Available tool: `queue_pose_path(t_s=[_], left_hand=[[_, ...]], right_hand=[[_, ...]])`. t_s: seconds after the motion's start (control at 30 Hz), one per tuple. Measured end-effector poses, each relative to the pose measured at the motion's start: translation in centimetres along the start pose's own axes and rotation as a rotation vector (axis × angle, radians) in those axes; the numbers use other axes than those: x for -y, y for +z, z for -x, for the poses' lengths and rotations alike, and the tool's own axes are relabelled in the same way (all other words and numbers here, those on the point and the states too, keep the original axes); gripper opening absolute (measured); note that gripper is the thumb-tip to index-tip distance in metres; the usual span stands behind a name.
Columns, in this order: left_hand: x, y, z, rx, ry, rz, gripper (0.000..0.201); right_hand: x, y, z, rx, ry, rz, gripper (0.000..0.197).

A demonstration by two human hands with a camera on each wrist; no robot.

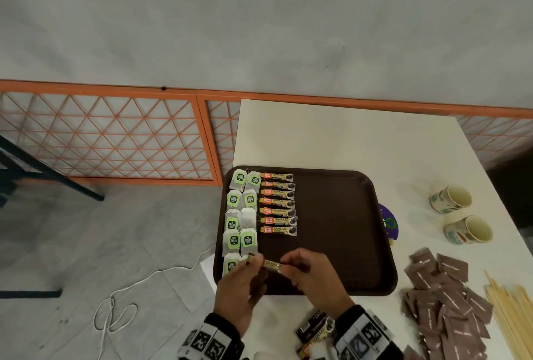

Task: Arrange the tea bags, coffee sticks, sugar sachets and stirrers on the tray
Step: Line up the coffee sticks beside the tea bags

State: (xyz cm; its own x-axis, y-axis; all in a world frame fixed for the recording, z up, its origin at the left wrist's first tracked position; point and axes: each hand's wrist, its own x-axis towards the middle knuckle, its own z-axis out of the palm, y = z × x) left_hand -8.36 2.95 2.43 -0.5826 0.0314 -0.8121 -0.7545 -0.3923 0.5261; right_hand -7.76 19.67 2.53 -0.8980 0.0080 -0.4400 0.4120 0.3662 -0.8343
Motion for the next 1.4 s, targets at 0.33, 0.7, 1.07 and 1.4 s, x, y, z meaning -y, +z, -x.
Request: queue_pose_path(t_s=[0.33, 0.7, 1.07, 1.4], left_hand=[[-1.4, -6.7, 0.1, 0.034, 0.131, -0.499, 0.036], [-0.5, -8.4, 0.1, 0.047, 0.055, -0.575, 0.032], [-0.4, -8.0, 0.3, 0.141, 0.148, -0.694, 0.025], [5.4, -3.3, 0.2, 0.311, 0.436, -1.245, 0.018]], right_hand=[[-3.1, -2.3, -6.3, -0.106, 0.090, 0.449, 0.014], [-2.4, 1.4, -7.1, -0.024, -0.193, 0.655, 0.014], [-1.9, -1.1, -4.3, -0.079, -0.278, 0.578, 0.017], [-10.4, -7.4, 9.2, -0.023, 0.316, 0.819, 0.018]])
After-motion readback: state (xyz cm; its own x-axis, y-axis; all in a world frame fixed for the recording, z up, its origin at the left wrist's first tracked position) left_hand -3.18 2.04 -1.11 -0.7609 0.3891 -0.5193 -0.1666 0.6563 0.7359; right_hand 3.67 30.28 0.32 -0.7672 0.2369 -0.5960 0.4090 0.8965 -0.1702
